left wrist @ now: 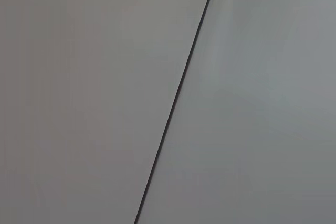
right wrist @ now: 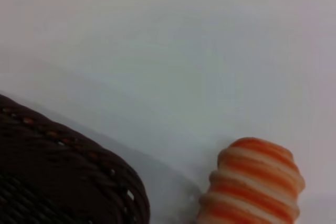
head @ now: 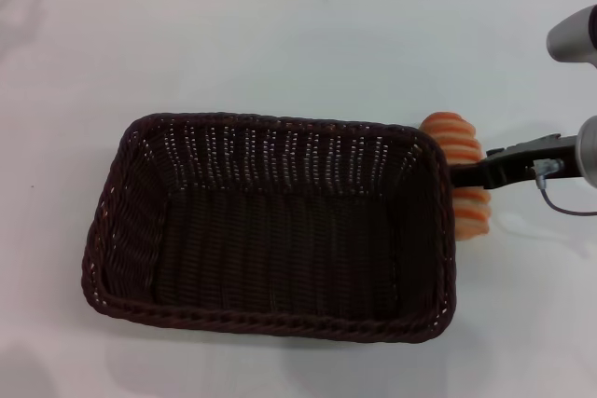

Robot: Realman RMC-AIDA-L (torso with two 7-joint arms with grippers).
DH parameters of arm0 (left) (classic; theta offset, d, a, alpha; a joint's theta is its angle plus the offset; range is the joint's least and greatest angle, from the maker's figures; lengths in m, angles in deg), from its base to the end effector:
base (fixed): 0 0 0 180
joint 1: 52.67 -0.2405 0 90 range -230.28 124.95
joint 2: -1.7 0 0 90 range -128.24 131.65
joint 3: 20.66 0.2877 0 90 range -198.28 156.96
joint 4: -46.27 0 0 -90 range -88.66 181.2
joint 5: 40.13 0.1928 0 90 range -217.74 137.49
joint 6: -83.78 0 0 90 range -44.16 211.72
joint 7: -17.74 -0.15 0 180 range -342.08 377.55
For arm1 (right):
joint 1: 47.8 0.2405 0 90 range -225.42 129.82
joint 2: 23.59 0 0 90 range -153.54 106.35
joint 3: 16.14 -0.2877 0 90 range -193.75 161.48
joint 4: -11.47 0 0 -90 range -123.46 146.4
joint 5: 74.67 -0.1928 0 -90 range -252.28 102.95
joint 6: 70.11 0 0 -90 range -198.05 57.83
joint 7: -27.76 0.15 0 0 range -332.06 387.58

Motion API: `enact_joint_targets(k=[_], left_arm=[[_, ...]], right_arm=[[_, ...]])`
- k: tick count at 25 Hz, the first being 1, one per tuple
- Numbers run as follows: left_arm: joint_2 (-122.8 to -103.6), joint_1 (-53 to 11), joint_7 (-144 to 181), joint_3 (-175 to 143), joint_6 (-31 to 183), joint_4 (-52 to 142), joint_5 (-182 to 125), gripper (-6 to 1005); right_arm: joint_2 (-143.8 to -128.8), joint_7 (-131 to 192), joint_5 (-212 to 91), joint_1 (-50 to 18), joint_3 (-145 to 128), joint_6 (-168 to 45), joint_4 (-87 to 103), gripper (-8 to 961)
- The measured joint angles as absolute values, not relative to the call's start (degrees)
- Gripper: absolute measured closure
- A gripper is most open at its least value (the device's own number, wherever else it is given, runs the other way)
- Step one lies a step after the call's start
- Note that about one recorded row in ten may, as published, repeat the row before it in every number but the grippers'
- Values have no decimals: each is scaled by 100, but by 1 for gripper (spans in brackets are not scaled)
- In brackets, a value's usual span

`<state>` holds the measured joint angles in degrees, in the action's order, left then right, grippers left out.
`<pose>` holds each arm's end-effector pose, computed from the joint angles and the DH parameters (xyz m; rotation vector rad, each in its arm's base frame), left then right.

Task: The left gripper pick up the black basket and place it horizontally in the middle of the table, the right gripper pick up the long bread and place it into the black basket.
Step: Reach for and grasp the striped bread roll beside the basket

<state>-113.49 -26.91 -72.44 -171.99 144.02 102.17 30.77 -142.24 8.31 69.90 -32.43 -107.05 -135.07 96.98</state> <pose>-0.2896 0.3902 0.2105 -1.5003 -0.5891 -1.1742 0.2535 0.3269 -0.0257 -2.2716 1.1427 -0.0928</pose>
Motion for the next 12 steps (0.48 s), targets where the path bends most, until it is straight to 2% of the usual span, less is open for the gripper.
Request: enact_joint_targets(k=[12], left_arm=[[-11368,-2689,-7269,-17193,14407,10216,3089,500]], right_arm=[[-14237,256,6601,-2925,-10983,-13483,8939,312]])
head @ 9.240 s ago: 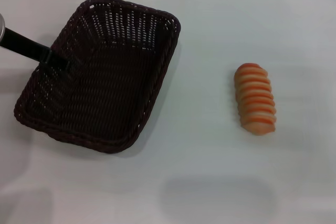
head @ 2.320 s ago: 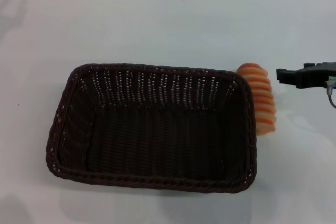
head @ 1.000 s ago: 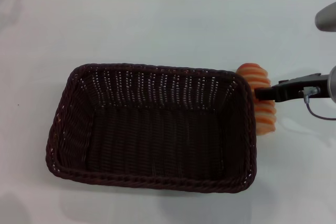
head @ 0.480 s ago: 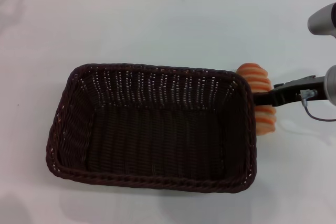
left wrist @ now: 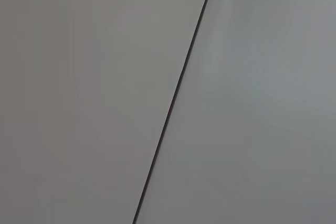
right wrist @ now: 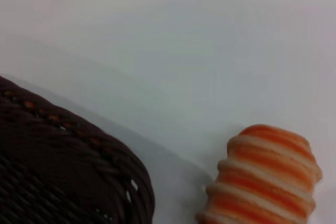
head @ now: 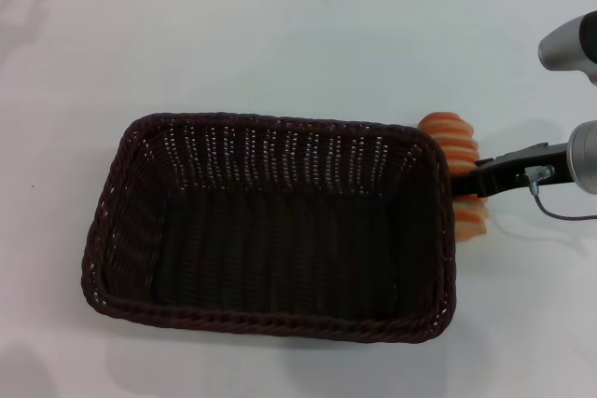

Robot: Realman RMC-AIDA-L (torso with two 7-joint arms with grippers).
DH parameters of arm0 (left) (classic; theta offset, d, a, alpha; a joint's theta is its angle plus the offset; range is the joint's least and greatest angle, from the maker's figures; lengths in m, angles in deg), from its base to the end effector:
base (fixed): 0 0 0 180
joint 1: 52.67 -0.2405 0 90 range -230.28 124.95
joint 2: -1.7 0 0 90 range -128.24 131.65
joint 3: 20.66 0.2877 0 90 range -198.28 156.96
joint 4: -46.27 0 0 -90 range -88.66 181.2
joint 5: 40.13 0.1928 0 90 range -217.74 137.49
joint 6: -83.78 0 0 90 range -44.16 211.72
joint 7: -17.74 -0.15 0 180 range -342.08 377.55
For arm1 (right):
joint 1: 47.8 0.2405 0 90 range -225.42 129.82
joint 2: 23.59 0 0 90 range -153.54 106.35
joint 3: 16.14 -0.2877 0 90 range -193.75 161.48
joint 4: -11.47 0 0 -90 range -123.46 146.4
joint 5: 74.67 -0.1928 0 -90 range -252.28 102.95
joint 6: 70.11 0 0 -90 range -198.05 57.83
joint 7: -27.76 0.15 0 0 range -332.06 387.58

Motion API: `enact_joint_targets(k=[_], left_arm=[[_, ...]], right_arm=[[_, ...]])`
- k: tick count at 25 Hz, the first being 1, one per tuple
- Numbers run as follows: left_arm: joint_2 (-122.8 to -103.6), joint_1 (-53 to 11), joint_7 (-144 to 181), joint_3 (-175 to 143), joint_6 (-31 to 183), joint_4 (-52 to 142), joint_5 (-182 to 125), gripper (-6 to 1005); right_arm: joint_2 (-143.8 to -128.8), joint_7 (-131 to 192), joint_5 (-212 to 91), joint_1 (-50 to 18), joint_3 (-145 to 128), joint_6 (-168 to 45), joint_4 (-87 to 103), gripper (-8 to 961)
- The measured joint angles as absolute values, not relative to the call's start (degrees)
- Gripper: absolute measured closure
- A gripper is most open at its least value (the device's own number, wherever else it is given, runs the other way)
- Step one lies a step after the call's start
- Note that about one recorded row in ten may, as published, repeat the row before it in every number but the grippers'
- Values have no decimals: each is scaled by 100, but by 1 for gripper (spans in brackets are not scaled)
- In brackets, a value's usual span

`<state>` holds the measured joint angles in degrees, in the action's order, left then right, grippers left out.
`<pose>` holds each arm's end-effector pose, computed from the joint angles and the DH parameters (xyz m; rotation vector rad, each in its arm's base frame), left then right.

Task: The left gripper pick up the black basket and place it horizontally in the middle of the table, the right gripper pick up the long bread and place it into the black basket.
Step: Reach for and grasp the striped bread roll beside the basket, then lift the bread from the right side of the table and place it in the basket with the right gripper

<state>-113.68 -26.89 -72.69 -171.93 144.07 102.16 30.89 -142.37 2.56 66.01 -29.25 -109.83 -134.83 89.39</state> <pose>-0.2892 0.3904 0.2086 -1.5040 -0.5884 -1.1717 0.2620 0.3350 -0.0355 -2.3304 1.1666 -0.1009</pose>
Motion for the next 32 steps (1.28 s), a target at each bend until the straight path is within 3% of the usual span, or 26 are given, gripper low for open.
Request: enact_joint_targets(k=[9,14,24,32], left_arm=[[-11370,-2692,-7265,-17192,14416,10216,3064,500],[-11369,-2696,-7247,-17192,14420,10217,3058,500],[-11384,-2725,-7235,-17192,14438,10264,3054,501],[-11358,-2765,-7150,-17192,14445,10304,3053,501]], right_arm=[[-14242,254,6601,-2923,-11045,-13531,8957,315],[-14242,261,6601,-2943,-11051,-13580,9002,446],[-14251,295,6641,-3091,-11306,-13581,9214,525],[-14252,319,6646,-3483,-11759,-13896,10686,591]])
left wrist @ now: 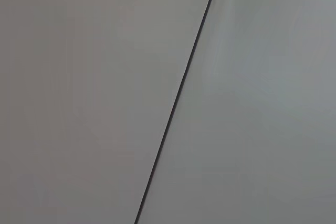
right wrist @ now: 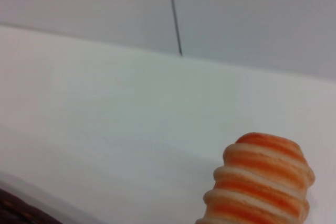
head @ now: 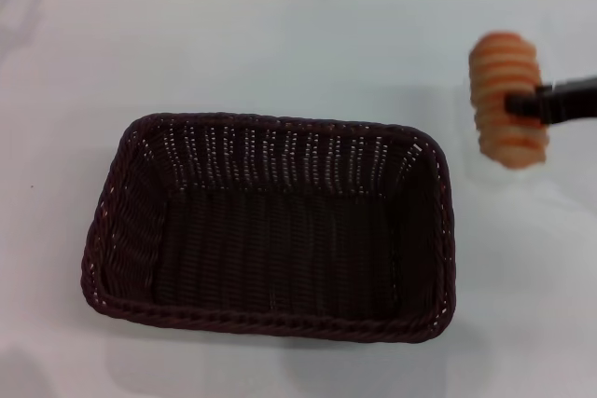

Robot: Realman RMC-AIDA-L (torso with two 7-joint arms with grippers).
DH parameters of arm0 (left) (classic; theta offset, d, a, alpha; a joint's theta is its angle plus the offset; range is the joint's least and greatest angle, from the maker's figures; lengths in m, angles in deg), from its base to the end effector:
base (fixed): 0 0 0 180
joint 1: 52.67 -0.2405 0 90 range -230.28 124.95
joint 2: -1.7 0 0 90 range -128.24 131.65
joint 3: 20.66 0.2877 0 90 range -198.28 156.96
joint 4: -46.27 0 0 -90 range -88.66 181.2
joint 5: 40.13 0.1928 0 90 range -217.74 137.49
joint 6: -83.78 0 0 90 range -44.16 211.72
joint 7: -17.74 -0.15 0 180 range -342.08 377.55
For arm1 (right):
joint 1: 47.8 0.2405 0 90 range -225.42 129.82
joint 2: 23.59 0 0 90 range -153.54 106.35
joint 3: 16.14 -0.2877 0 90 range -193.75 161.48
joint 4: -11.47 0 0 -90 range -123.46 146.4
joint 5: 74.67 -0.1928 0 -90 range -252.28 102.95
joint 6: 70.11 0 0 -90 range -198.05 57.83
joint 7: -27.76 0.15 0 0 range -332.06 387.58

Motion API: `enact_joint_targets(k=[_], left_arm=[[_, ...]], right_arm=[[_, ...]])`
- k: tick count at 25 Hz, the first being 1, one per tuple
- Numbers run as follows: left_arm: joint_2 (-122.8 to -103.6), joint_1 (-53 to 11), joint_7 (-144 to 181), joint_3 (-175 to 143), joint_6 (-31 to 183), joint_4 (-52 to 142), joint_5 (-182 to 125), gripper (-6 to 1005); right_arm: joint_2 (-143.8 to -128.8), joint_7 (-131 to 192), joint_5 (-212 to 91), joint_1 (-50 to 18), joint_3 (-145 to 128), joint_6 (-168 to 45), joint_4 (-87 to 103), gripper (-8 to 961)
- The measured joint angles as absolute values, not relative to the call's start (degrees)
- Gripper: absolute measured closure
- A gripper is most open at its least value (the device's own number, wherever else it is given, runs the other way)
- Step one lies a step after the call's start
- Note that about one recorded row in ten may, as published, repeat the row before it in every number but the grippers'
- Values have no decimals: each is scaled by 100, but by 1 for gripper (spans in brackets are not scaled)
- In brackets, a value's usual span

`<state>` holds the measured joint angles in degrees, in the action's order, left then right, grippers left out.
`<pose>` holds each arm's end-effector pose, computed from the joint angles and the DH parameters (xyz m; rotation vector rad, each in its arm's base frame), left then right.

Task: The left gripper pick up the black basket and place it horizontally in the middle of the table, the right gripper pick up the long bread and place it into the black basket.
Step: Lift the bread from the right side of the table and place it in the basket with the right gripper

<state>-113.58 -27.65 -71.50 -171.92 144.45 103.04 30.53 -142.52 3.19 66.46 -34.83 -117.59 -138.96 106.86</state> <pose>-0.2904 0.3857 0.2126 -1.4983 -0.5907 -1.1829 0.2412 0.3310 0.0293 -2.1953 1.0580 0.0671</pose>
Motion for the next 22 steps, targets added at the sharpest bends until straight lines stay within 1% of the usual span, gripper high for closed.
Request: enact_joint_targets(k=[9,12,17,22], left_arm=[[-11368,-2747,-7022,-17192,14418,10434,3063,502],[-11366,-2756,-6942,-17193,14415,10436,3061,503],[-11351,-2778,-6817,-17232,14408,10446,3057,502],[-11331,-2830,-6742,-17226,14331,10454,3071,500]], right_arm=[[-14268,768,6284,-3438,-10971,-14458,12420,663],[-14266,849,5968,-3335,-10720,-14522,12589,687],[-14260,1038,5810,-3097,-10203,-14646,12481,691],[-14263,1201,5753,-3012,-9847,-14714,12408,677]])
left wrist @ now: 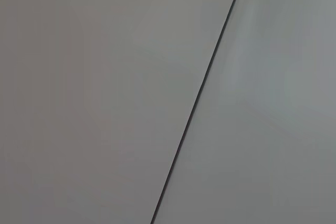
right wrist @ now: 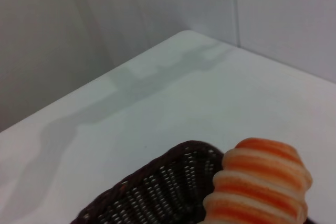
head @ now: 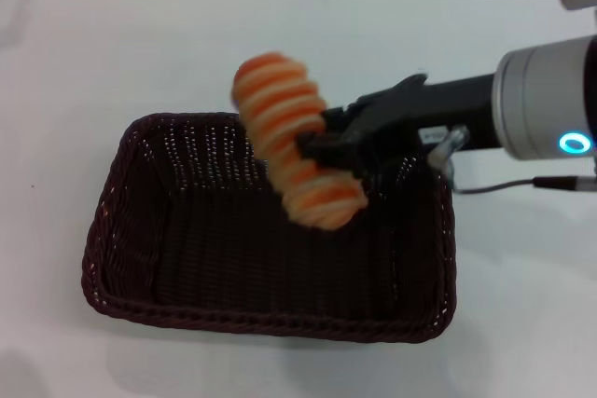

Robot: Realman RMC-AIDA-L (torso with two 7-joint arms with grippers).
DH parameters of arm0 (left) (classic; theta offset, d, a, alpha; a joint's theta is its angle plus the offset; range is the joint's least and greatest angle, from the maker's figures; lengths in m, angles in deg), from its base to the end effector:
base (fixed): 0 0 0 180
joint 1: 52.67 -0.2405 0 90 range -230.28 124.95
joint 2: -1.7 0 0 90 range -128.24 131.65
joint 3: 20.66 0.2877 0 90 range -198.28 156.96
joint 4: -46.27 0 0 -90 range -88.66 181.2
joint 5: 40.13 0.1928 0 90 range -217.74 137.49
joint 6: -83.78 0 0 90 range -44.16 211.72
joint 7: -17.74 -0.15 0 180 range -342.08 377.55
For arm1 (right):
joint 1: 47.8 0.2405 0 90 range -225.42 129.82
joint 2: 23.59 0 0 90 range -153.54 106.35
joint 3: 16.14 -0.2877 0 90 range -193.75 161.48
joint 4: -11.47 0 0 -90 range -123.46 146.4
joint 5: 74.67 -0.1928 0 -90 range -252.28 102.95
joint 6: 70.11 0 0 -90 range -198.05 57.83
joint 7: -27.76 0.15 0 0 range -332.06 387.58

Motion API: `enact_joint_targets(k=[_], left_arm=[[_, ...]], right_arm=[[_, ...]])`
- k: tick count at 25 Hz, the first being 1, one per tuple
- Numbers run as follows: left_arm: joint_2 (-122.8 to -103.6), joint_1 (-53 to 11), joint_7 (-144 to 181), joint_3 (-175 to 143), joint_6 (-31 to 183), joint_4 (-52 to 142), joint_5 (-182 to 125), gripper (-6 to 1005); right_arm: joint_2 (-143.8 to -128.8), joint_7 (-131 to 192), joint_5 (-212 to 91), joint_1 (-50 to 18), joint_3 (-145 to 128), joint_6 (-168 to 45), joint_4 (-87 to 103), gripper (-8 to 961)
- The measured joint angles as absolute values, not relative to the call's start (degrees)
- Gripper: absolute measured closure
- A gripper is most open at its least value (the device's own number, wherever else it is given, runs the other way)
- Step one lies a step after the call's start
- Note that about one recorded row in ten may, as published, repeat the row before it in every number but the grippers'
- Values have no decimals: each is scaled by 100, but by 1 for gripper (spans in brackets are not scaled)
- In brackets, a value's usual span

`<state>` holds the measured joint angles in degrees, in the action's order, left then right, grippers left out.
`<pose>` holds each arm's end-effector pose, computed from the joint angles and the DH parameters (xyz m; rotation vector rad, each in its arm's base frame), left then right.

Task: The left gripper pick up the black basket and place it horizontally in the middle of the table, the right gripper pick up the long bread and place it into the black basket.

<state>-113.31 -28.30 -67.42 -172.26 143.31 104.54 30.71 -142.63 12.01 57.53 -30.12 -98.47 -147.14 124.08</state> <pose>-0.2935 0.3819 0.2218 -1.4641 -0.6316 -1.2105 0.1079 0.2759 -0.0235 -2.6773 0.7735 0.1968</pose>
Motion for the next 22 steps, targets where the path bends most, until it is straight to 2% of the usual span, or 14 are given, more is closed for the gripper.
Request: enact_joint_targets(k=[6,9,14,15,18,22], left_arm=[[-11365,-2916,-6707,-17192,14316,10425,3087,501],[-11378,-2922,-6623,-17192,14316,10439,3089,501],[-11378,-2922,-6565,-17192,14312,10440,3088,502],[-11387,-2922,-6570,-17191,14313,10427,3085,502],[-11591,-2942,-6876,-17182,14332,10376,3078,502],[-11632,-2932,-7272,-17064,14349,10042,3057,502]], right_arm=[[-14241,1227,5564,-2995,-10008,-14884,12535,660],[-14241,1192,5574,-3005,-10131,-14948,12608,461],[-14246,851,6350,-3147,-10551,-14690,12812,385],[-14252,718,6615,-3229,-10669,-14411,12808,385],[-14258,336,7383,-3685,-10791,-13036,12682,385],[-14265,-74,7665,-4500,-10658,-10610,12349,385]])
